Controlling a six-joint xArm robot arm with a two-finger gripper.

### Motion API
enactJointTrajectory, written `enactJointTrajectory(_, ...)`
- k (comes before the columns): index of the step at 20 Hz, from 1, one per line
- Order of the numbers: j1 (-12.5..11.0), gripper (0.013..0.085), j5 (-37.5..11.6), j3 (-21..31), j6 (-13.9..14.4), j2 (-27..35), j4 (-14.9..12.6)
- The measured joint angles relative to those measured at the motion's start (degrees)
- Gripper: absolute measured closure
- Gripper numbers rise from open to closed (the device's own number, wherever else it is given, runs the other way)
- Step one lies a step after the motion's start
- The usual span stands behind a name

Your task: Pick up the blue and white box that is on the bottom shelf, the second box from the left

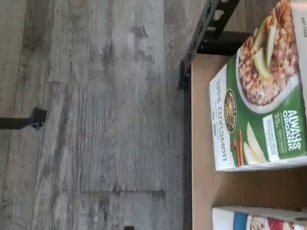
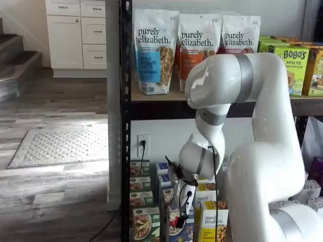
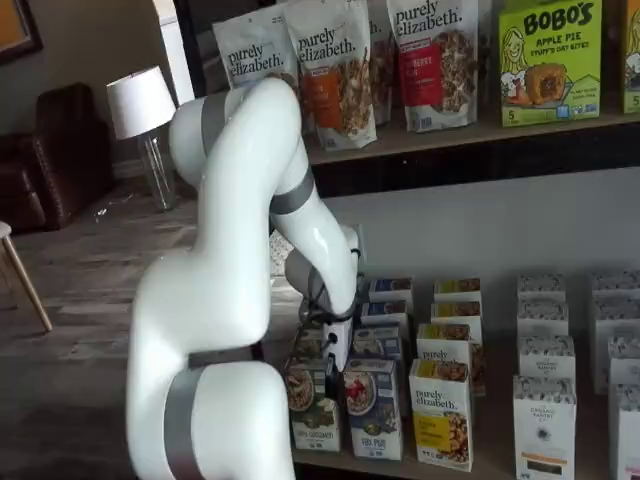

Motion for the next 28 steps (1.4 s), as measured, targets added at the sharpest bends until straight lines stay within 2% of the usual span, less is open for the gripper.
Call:
enactJointTrajectory(1, -0.1, 0.013, 0.1, 0.0, 1.0, 0.0, -1.3)
enactJointTrajectory(2, -0.5, 0.013, 0.3, 0.5, 3.9, -0.4, -4.9)
enactJointTrajectory(3, -0.9, 0.013, 0.2, 1.0, 5.0, -0.7, -6.5)
enactJointTrajectory(6, -1.3, 0.013, -0.7, 2.2, 4.2, -1.3, -6.2)
enactJointTrajectory(7, -1.3, 0.013, -1.5, 2.7, 2.9, -1.4, -4.9)
enactJointTrajectory(9, -1.0, 0.013, -3.8, 3.5, -1.3, -1.6, -0.3)
enactJointTrajectory(10, -0.7, 0.013, -5.3, 3.9, -4.6, -1.6, 3.4)
enactJointTrajectory(11, -0.7, 0.013, -6.0, 4.1, -7.1, -1.7, 6.0)
enactJointTrajectory(13, -1.0, 0.013, -6.5, 4.3, -9.5, -1.8, 8.4)
enactJointTrajectory(19, -2.7, 0.013, -5.7, 3.8, -15.9, -2.1, 13.8)
enactJointTrajectory(22, -3.3, 0.013, -5.4, 3.3, -17.8, -2.1, 15.4)
enactJointTrajectory(25, -3.5, 0.013, -5.3, 2.6, -18.6, -1.8, 16.1)
enactJointTrajectory(28, -3.8, 0.013, -4.6, 1.4, -16.7, -1.0, 13.9)
